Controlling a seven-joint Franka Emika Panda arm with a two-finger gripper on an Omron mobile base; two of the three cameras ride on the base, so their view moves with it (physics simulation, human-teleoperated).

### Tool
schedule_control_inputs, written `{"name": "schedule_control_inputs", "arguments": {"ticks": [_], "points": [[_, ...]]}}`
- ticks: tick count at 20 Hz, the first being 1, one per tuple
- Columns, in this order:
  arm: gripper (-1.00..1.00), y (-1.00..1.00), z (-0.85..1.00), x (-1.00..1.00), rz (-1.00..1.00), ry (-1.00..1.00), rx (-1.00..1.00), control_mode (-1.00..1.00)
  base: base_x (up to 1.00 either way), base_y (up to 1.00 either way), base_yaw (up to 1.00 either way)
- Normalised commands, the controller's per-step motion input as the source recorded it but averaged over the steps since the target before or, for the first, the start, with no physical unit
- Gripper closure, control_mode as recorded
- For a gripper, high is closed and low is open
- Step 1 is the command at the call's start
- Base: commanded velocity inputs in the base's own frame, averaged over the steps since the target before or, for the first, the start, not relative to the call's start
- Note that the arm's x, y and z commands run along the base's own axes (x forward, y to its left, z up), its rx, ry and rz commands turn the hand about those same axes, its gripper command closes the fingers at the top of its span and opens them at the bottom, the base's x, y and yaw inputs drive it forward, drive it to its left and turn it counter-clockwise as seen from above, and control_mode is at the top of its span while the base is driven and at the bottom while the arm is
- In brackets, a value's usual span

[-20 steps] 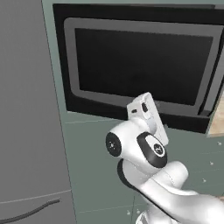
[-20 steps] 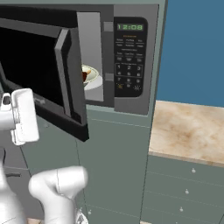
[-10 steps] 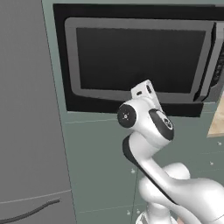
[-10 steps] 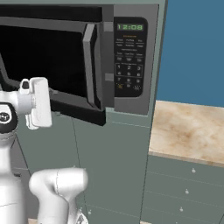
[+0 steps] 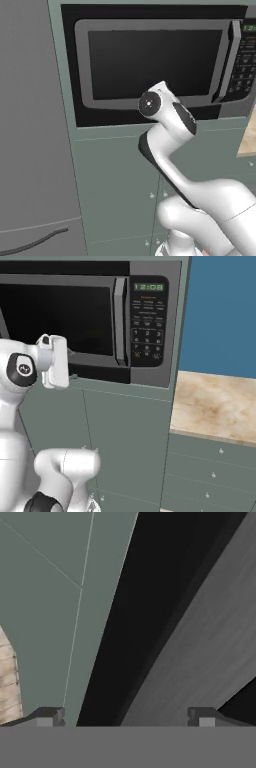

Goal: Remove the kiwi from the bowl and place it on the small plate. Then place the bowl with only the steak in the microwave, close the door, and press the start button to microwave the steak.

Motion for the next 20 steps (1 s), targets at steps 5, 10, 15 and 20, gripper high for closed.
{"name": "schedule_control_inputs", "arguments": {"ticks": [5,10,15,20], "points": [[-1.00,0.00,0.00,0.37,0.05,0.16,0.10,-1.00,0.00,0.00,0.00],[-1.00,-0.09,-0.02,0.00,0.06,0.10,0.15,-1.00,0.00,0.00,0.00],[-1.00,-0.40,0.00,-0.96,0.05,-0.11,0.25,-1.00,0.00,0.00,0.00],[-1.00,-0.63,0.00,-0.98,0.02,-0.10,0.26,-1.00,0.00,0.00,0.00]]}}
